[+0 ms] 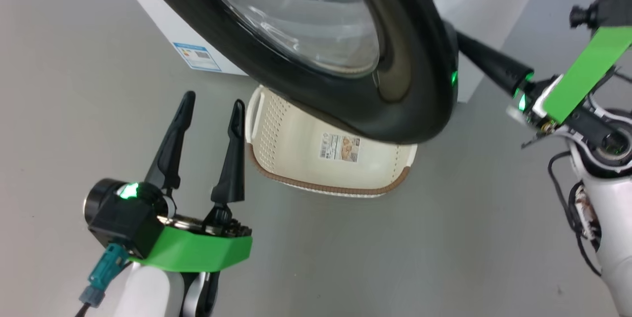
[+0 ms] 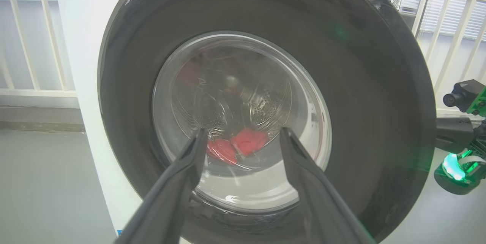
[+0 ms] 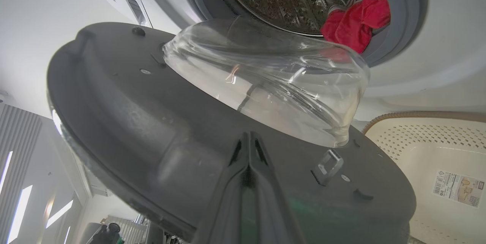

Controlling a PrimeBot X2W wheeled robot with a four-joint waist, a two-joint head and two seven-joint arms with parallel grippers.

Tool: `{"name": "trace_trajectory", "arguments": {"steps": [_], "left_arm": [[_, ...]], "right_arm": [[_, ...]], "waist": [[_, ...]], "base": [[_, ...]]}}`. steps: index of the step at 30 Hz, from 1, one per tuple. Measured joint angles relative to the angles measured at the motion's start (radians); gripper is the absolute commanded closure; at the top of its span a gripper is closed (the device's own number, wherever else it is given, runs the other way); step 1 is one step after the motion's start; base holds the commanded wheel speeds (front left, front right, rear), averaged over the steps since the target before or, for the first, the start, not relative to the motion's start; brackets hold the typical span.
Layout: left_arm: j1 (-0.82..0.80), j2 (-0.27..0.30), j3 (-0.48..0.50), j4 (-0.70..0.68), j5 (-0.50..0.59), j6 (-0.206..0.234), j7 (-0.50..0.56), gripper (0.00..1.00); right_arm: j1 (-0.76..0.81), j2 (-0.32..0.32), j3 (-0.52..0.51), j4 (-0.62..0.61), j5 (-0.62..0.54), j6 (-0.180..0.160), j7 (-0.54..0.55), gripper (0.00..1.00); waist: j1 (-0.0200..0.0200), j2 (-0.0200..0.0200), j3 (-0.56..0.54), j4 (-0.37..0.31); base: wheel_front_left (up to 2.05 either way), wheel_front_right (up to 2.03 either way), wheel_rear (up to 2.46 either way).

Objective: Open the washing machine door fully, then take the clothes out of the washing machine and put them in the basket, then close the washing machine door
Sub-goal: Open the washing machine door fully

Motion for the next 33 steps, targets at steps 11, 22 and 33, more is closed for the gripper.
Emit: {"name": "trace_trajectory", "arguments": {"steps": [11,22,33], "left_arm": [[0.058,0.0,-0.001,0.015,-0.006,0.008,0.0,0.0],[0.097,0.001,-0.001,0.03,-0.006,0.018,0.0,0.0],[0.125,0.007,-0.001,0.061,-0.006,0.03,0.0,0.0]], "right_arm": [[0.114,0.025,0.025,-0.033,0.003,0.0,0.036,1.0],[0.193,0.057,0.055,-0.069,0.003,0.0,0.071,1.0],[0.256,0.085,0.063,-0.092,-0.002,0.0,0.099,1.0]], "waist": [[0.0,0.0,-0.096,0.06],[0.0,0.0,-0.156,0.129],[0.0,0.0,-0.2,0.214]], "base": [[0.0,0.0,0.0],[0.0,0.0,0.0],[0.0,0.0,0.0]]}}
